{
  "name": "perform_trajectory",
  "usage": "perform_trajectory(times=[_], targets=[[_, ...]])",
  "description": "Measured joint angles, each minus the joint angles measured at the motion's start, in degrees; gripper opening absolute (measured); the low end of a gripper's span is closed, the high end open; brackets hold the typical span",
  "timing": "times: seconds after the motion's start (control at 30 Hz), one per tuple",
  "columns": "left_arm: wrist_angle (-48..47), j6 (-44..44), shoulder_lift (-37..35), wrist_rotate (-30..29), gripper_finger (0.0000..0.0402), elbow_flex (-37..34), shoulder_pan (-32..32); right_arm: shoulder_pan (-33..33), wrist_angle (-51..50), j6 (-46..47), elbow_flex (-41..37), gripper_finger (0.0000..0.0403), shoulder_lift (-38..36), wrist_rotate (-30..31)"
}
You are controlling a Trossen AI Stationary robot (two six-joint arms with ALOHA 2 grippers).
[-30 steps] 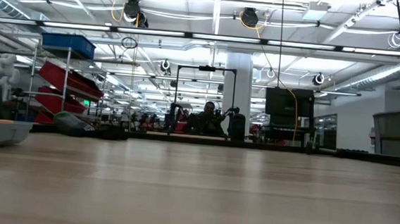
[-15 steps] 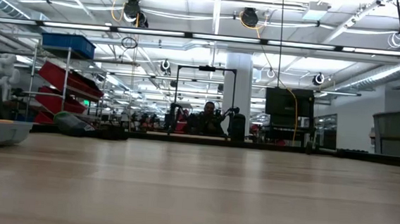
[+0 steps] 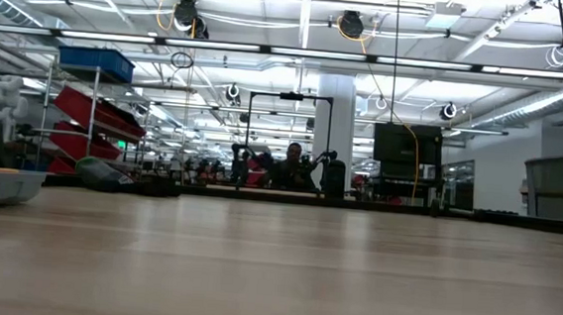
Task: Coil cords
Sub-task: Coil the white cable wire into the spool
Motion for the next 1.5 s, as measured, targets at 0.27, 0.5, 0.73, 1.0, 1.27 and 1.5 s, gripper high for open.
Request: perform_trajectory(times=[0.27,0.5,0.73,1.0,1.27,1.5], targets=[[0.07,-0.07,-0.01,0.29,0.0035,0.0,0.0,0.0,-0.01,0.0,0.0,0.0,0.0,0.01],[1.47,-0.01,-0.04,1.89,0.0009,0.0,0.0,0.02,-0.02,0.0,0.0,0.0,0.0,0.02],[1.5,-0.07,-0.04,1.3,0.0016,0.0,0.0,0.0,-0.02,0.0,0.0,0.0,0.0,0.02],[1.45,-1.39,-0.04,0.88,0.0004,0.0,1.02,0.01,0.0,1.24,0.0,0.0,0.0,0.0],[0.96,-4.21,-0.04,3.07,0.0002,0.0,4.66,0.0,0.11,6.55,0.0,0.0,0.02,4.67],[1.51,-7.68,-0.04,9.43,0.0001,0.0,8.91,-0.76,0.33,11.05,0.0,0.0,0.02,11.91]])
